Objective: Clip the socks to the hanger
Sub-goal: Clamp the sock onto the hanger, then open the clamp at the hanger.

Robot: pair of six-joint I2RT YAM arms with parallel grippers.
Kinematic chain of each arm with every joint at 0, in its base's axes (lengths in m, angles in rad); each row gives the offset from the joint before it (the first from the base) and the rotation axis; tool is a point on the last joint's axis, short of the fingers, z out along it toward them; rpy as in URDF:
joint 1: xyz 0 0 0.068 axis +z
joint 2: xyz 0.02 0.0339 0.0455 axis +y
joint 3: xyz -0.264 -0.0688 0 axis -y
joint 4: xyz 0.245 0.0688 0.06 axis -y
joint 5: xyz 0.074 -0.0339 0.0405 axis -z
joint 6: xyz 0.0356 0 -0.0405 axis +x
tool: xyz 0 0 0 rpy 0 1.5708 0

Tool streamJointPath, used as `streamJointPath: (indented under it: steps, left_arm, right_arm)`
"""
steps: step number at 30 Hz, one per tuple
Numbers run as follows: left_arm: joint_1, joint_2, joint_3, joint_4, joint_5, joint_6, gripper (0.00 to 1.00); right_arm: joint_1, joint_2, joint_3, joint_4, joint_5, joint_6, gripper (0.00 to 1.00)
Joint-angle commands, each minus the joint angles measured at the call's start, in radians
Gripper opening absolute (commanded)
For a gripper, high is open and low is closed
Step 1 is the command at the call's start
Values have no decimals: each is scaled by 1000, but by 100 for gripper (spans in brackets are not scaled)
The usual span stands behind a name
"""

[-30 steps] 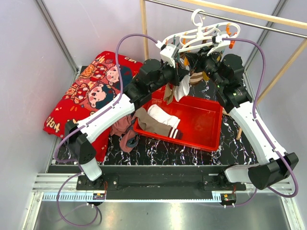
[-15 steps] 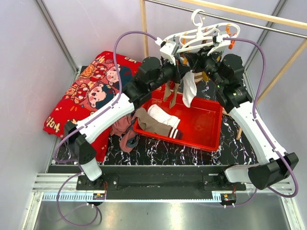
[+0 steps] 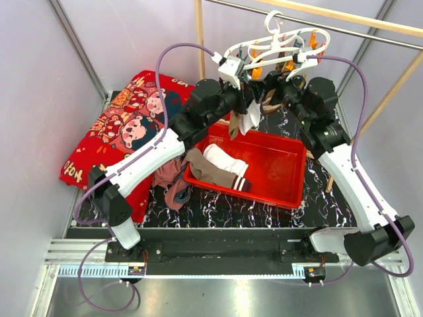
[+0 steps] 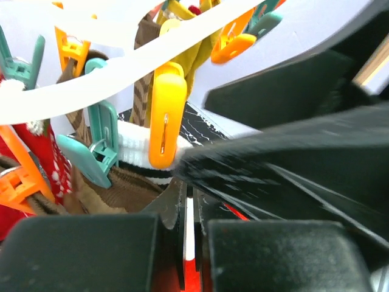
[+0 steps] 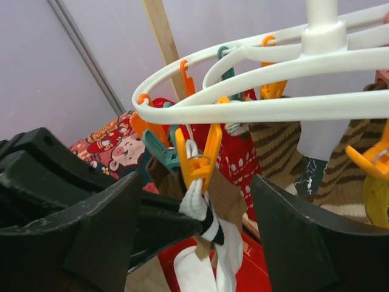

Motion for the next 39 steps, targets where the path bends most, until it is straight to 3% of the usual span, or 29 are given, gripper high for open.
streamJointPath:
  steps: [1, 8, 13, 26, 33, 39]
  left_arm:
    - [-2, -46, -41, 78, -39, 15, 0]
    - [22, -75, -70, 79, -53, 24, 0]
    - [48, -92, -64, 58, -53, 30, 1]
    - [119, -76, -10, -37, 18, 27, 2]
    - [131, -62, 17, -64, 35, 33, 2]
    - [130, -53, 25, -67, 53, 24, 3]
  right_arm:
    - [16, -86, -4, -53, -9, -58, 83]
    - [-7, -146, -4, -157, 100, -168, 90]
    - [-136, -130, 0, -160, -51, -113, 89]
    - [-250, -21, 44, -4, -269, -175, 84]
    - [-259, 32, 80, 19, -430, -188, 76]
    - [-259, 38, 78, 19, -463, -160, 74]
